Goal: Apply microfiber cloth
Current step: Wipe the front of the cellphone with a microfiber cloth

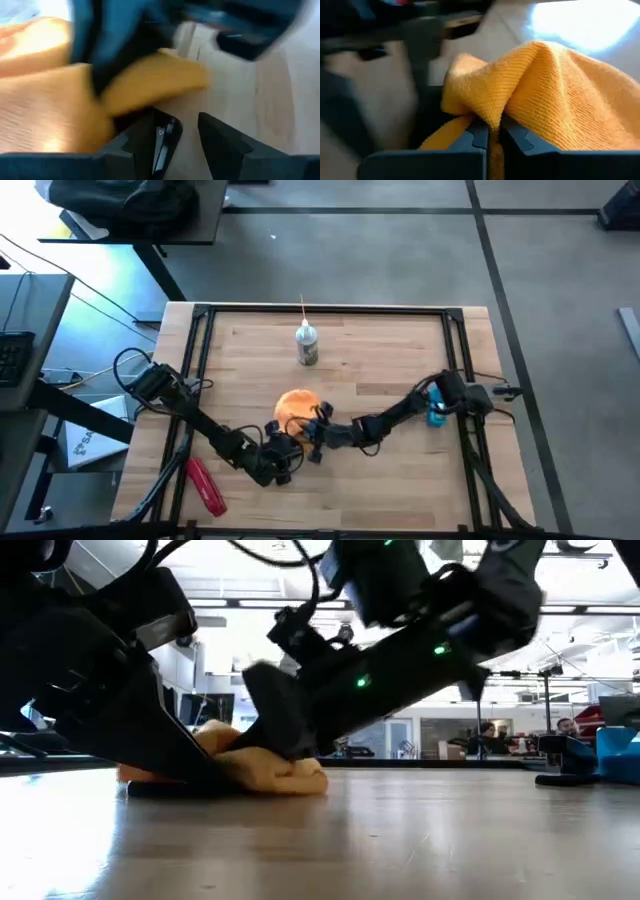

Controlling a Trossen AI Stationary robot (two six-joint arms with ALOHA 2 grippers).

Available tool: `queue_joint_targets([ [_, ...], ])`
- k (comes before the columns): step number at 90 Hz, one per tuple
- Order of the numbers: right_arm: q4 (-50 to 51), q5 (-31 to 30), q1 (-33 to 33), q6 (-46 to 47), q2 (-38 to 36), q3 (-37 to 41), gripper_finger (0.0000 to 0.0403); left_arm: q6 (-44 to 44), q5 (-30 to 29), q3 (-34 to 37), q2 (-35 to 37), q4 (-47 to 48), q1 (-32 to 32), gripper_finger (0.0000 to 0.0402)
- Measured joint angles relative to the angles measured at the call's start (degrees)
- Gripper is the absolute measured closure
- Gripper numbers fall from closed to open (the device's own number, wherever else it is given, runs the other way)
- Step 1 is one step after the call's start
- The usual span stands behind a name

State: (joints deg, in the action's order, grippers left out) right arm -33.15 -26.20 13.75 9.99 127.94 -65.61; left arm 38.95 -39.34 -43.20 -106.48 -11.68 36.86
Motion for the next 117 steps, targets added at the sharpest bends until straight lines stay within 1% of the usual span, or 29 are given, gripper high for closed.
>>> queue_joint_targets([
  [6, 1.74, -2.24, -2.40, -1.09, -0.05, -0.06, 0.0403, 0.51, -0.16, 0.04, 0.00, 0.07, 0.22, 0.0268],
  [16, 4.55, -9.70, -5.93, -0.55, -0.31, -0.03, 0.0403, 1.20, -0.09, 0.04, -0.02, -0.09, 0.63, 0.0268],
  [23, 4.58, -10.09, -7.43, 0.27, -0.76, 0.31, 0.0403, 1.32, 0.82, -0.01, -0.02, -0.41, 0.87, 0.0268],
  [26, 3.60, -8.86, -7.48, 0.11, -1.34, 0.31, 0.0403, 1.33, 0.92, -0.01, -0.01, -0.46, 0.94, 0.0268],
  [30, 1.28, -5.17, -7.13, -0.06, -2.03, 0.20, 0.0403, 1.37, 0.91, -0.02, 0.00, -0.46, 0.99, 0.0268],
  [34, -2.00, -0.14, -6.46, -0.41, -2.20, 0.03, 0.0403, 1.38, 0.75, -0.02, 0.00, -0.44, 1.13, 0.0268],
  [41, -6.22, 10.51, -5.02, 0.07, -2.11, 0.12, 0.0403, 1.37, 0.20, 0.00, 0.00, -0.20, 1.14, 0.0268],
  [45, -7.58, 15.45, -3.99, 0.28, -2.05, 0.14, 0.0403, 1.35, 0.10, -0.02, 0.00, -0.18, 1.14, 0.0268],
  [48, -7.86, 18.00, -3.13, 0.27, -2.05, 0.14, 0.0403, 1.36, 0.09, -0.01, 0.00, -0.18, 1.13, 0.0268],
  [55, -7.61, 20.75, -1.34, -0.27, -2.05, 0.12, 0.0403, 0.79, 0.06, -0.02, 0.00, -0.25, 1.12, 0.0268],
  [68, -5.91, 21.16, -0.87, -2.87, -0.50, -0.99, 0.0403, -0.58, 0.03, 0.00, -0.02, -0.46, 1.10, 0.0268],
  [76, -5.25, 23.52, -2.24, -3.00, 2.14, -3.56, 0.0403, -0.68, -0.03, 0.02, -0.02, -0.69, 1.10, 0.0268],
  [85, -4.05, 26.64, -3.95, -4.01, 5.79, -8.89, 0.0403, -1.04, -0.09, 0.09, -0.04, -1.43, 1.10, 0.0268],
  [92, 1.36, 25.59, -5.07, -4.91, 8.08, -13.81, 0.0403, -0.64, -0.28, 0.09, -0.04, -1.49, 1.07, 0.0268],
  [101, 10.81, 19.37, -6.16, -5.14, 8.57, -18.10, 0.0403, 0.02, -0.44, 0.09, -0.07, -1.45, 1.03, 0.0268],
  [109, 14.98, 11.90, -6.72, -7.33, 7.61, -18.06, 0.0403, 0.71, -0.63, 0.09, -0.07, -1.46, 0.99, 0.0268],
  [117, 18.04, 5.17, -6.66, -10.31, 5.27, -15.75, 0.0403, 0.90, -0.56, 0.09, -0.07, -1.62, 1.03, 0.0268],
])
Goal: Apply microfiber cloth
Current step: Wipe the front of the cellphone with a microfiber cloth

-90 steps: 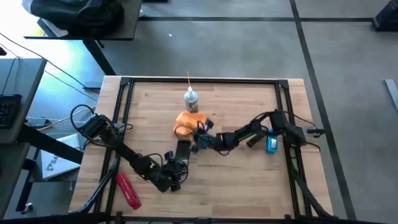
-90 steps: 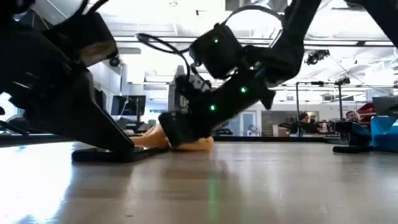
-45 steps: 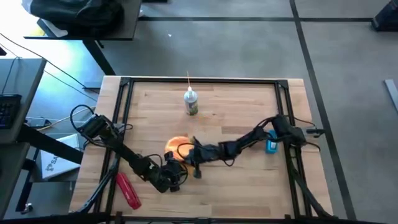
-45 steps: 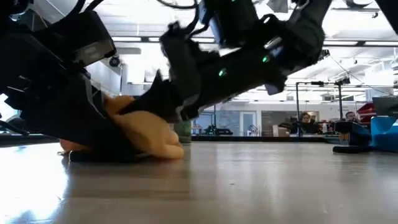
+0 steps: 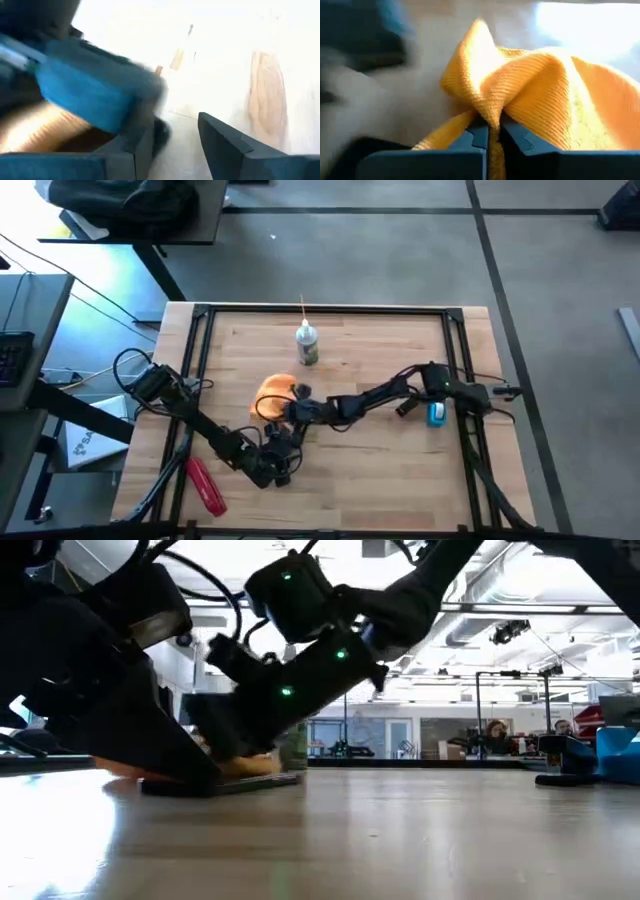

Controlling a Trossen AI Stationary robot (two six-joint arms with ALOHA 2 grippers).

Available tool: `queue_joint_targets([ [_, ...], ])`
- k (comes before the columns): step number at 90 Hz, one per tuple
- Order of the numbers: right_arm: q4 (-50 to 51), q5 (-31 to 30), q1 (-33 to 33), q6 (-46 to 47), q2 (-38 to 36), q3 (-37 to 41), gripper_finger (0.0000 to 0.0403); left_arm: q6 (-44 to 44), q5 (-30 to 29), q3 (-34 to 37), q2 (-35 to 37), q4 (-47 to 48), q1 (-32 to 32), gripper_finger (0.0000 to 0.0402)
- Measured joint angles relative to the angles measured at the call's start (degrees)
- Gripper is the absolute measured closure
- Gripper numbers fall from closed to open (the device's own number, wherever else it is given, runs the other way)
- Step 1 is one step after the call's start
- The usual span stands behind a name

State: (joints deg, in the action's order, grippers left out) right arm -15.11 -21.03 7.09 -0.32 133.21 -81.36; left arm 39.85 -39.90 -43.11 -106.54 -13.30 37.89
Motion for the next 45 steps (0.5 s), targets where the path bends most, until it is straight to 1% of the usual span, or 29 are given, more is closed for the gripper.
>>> queue_joint_targets([
  [9, 2.82, -6.33, 0.01, -1.17, -3.93, 4.95, 0.0403, 0.94, 0.11, 0.00, 0.00, -0.14, -0.02, 0.0268],
  [17, 2.84, -9.59, -0.16, -0.39, -8.85, 11.97, 0.0403, 1.47, 0.26, -0.04, 0.00, -0.09, 0.00, 0.0268],
  [26, 0.35, -11.81, -0.18, 3.29, -15.78, 21.84, 0.0403, 1.50, 0.42, -0.09, 0.00, -0.15, 0.07, 0.0268],
  [31, -4.49, -11.76, -0.08, 6.27, -20.05, 27.59, 0.0403, 1.50, 0.42, -0.09, 0.00, -0.19, 0.07, 0.0268],
  [37, -14.22, -10.40, 0.52, 9.78, -24.09, 34.03, 0.0403, 1.49, 0.41, -0.09, 0.00, -0.26, 0.07, 0.0268],
  [45, -28.31, -7.70, 1.73, 13.00, -25.49, 40.77, 0.0403, 1.06, 0.46, -0.09, 0.00, -0.31, 0.07, 0.0268],
])
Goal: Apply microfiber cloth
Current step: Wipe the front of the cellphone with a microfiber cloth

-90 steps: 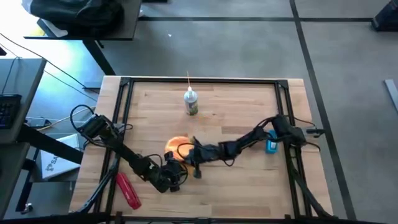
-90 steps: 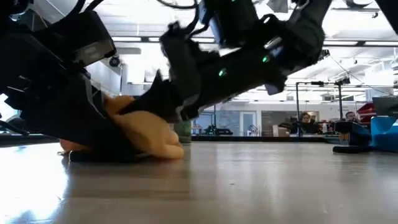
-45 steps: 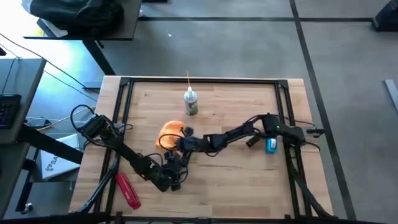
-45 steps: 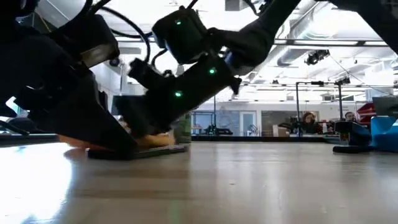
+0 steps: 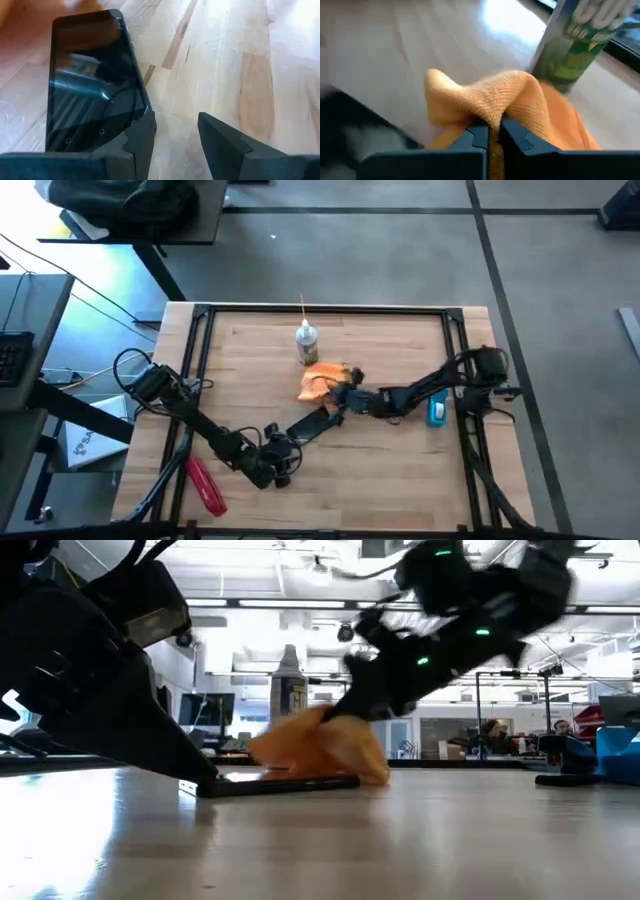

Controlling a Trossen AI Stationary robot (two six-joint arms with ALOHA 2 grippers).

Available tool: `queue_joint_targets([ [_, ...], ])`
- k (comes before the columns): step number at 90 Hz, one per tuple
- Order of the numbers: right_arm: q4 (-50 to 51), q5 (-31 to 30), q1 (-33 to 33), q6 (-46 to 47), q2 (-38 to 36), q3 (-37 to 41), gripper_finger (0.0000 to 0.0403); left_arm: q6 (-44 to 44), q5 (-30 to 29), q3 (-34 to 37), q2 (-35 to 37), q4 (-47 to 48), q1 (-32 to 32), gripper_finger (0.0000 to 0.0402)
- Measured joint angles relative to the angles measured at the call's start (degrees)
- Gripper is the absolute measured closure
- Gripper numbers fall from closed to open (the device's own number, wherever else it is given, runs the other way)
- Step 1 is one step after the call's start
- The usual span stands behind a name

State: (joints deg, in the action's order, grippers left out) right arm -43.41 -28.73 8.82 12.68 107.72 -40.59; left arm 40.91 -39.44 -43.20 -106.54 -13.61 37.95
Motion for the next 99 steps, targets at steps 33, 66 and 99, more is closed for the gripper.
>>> queue_joint_targets([
  [33, -6.78, 6.81, 2.26, -0.27, 12.84, -12.18, 0.0403, 0.00, 0.13, 0.00, 0.00, 0.00, -0.02, 0.0268],
  [66, -8.01, 4.82, 0.81, 4.36, 13.60, -3.52, 0.0403, 0.89, 0.13, -0.02, 0.02, 0.00, 0.20, 0.0268],
  [99, -25.96, -1.85, 0.98, -0.43, 13.42, 8.30, 0.0403, 0.57, 0.74, -0.02, 0.07, 0.00, -0.13, 0.0268],
])
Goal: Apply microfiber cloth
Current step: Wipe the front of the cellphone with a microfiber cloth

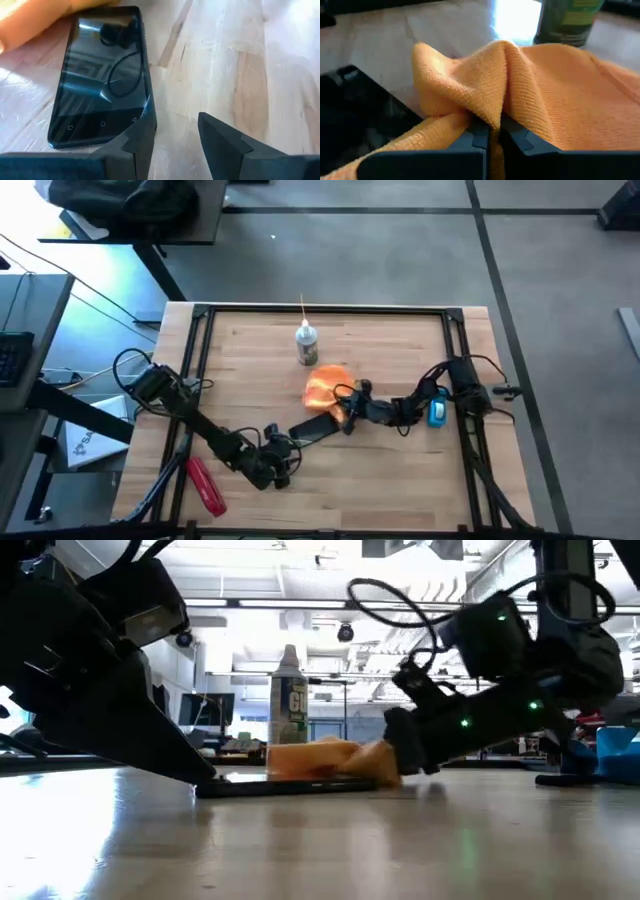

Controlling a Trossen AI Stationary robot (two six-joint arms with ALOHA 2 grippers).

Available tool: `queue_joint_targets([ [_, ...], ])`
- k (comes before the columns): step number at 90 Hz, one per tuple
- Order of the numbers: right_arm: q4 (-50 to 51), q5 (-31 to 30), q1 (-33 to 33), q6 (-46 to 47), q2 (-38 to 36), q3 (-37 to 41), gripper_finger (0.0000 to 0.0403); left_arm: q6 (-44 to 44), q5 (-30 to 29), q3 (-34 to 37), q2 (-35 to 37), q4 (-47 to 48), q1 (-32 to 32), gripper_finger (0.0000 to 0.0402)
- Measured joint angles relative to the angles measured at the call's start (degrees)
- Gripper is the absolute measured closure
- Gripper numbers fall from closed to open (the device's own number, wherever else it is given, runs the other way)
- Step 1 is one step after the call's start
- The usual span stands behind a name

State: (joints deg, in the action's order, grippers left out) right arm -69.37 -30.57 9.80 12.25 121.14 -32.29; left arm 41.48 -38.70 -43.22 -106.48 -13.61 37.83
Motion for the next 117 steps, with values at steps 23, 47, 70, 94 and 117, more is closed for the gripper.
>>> queue_joint_targets([
  [23, 6.00, 13.05, 2.84, -5.62, 0.09, -12.61, 0.0403, 0.30, 0.54, 0.00, 0.02, -0.04, -0.17, 0.0268],
  [47, 17.32, 14.16, 3.07, -7.76, 5.43, -20.72, 0.0403, 0.22, 0.68, -0.02, 0.02, -0.04, -1.14, 0.0268],
  [70, 5.92, 6.86, 1.39, -4.56, 4.20, -7.52, 0.0403, -0.01, 1.48, 0.07, -0.09, 0.78, -1.05, 0.0268],
  [94, -14.09, 1.75, 0.11, -3.23, 4.15, 6.68, 0.0403, 1.35, 1.41, 0.06, -0.09, 0.12, -0.96, 0.0268],
  [117, -7.54, 9.08, 0.76, -0.66, 4.15, -0.34, 0.0403, -8.92, -0.52, 0.04, -0.09, -10.00, -5.01, 0.0268],
])
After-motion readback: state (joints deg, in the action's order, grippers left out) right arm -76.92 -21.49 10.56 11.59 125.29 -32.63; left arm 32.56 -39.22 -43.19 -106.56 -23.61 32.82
